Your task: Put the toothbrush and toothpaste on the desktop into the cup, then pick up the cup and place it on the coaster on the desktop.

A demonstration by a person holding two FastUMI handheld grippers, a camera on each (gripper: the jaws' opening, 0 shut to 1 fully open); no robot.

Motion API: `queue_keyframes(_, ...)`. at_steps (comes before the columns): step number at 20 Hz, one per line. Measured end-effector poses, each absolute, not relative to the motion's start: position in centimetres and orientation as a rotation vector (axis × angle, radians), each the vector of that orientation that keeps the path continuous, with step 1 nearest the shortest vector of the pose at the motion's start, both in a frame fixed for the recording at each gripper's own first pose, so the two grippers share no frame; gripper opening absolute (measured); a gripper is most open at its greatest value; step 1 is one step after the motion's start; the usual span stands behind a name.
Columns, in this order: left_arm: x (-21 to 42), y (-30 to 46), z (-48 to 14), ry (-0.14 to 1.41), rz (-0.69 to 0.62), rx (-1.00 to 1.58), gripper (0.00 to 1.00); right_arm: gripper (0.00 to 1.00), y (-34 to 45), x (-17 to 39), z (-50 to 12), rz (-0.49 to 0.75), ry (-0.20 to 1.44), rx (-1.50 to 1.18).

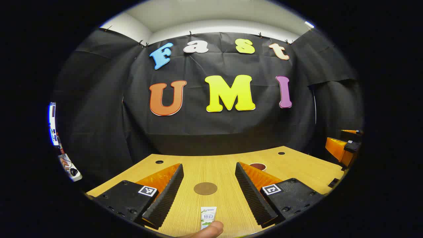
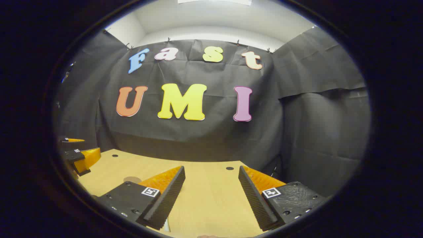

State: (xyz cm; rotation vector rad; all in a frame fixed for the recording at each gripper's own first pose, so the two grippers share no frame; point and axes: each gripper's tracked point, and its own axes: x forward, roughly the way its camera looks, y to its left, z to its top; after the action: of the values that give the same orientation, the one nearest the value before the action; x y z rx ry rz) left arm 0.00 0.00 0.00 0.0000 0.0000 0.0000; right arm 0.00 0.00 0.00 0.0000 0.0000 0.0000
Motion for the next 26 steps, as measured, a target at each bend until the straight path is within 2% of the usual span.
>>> queue_keyframes(7, 3.8, -0.1, 0.2, 0.002, -0.002, 0.013, 0.99, 0.96, 1.7, 4.0, -0.9, 0.025, 0.027, -0.050)
queue_keyframes(12, 4.9, 1.4, -1.3, 0.043, 0.026, -0.003, 0.99, 0.96, 4.1, 4.6, -0.8, 0.063, 0.020, -0.039)
queue_keyframes(20, 4.6, 2.7, 0.0, -0.025, 0.046, 0.012, 0.99, 0.96, 6.0, 4.9, -0.8, 0.082, 0.022, -0.045)
queue_keyframes(23, 4.2, 2.9, -0.6, -0.015, 0.045, 0.001, 0.99, 0.96, 7.2, 5.0, -2.5, 0.113, 0.073, -0.050)
queue_keyframes(26, 4.0, 3.2, -2.5, 0.008, 0.046, -0.005, 0.99, 0.96, 8.2, 4.8, -6.9, 0.161, 0.184, -0.042)
